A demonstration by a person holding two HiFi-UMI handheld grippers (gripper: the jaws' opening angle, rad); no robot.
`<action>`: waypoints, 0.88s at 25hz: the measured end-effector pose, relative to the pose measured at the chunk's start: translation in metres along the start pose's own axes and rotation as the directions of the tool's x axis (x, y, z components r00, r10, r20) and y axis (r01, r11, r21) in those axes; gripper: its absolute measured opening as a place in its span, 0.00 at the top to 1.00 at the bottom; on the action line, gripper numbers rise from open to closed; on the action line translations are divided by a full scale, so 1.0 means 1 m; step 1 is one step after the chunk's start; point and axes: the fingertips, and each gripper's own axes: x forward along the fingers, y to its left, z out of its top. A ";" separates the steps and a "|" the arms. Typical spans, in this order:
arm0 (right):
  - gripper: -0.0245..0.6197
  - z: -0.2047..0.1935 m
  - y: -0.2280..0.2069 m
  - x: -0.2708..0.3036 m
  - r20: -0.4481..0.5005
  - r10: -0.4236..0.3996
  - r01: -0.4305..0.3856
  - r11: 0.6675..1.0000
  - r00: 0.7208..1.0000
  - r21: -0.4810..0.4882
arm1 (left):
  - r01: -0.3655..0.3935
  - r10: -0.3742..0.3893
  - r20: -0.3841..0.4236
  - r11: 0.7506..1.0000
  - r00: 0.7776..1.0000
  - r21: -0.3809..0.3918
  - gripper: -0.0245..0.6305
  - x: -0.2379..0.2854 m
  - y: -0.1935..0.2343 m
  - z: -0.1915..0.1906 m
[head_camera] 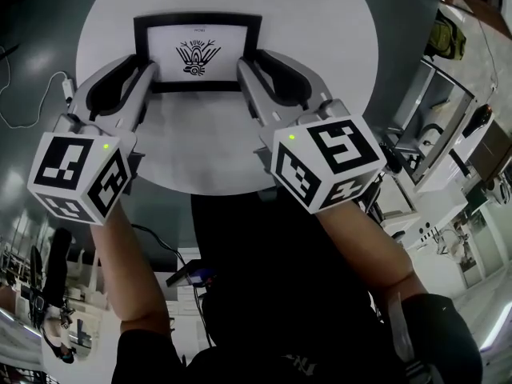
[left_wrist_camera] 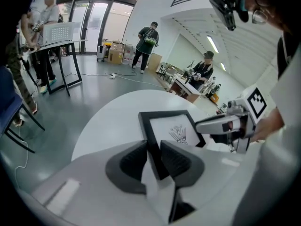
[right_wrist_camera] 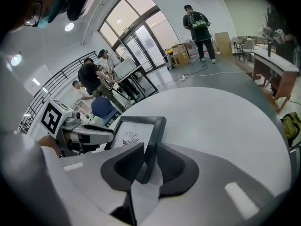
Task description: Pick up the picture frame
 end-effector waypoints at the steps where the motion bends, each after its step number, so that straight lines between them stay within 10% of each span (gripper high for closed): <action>1: 0.83 0.002 0.000 -0.002 0.005 0.000 0.000 1.000 1.000 -0.002 | -0.002 0.002 0.005 1.000 1.000 0.000 0.82 -0.001 -0.001 0.001; 22: 0.85 0.168 0.074 -0.160 0.272 0.098 -0.028 0.968 0.957 -0.250 | -0.131 0.123 0.320 0.991 0.939 0.004 0.82 -0.158 -0.077 0.147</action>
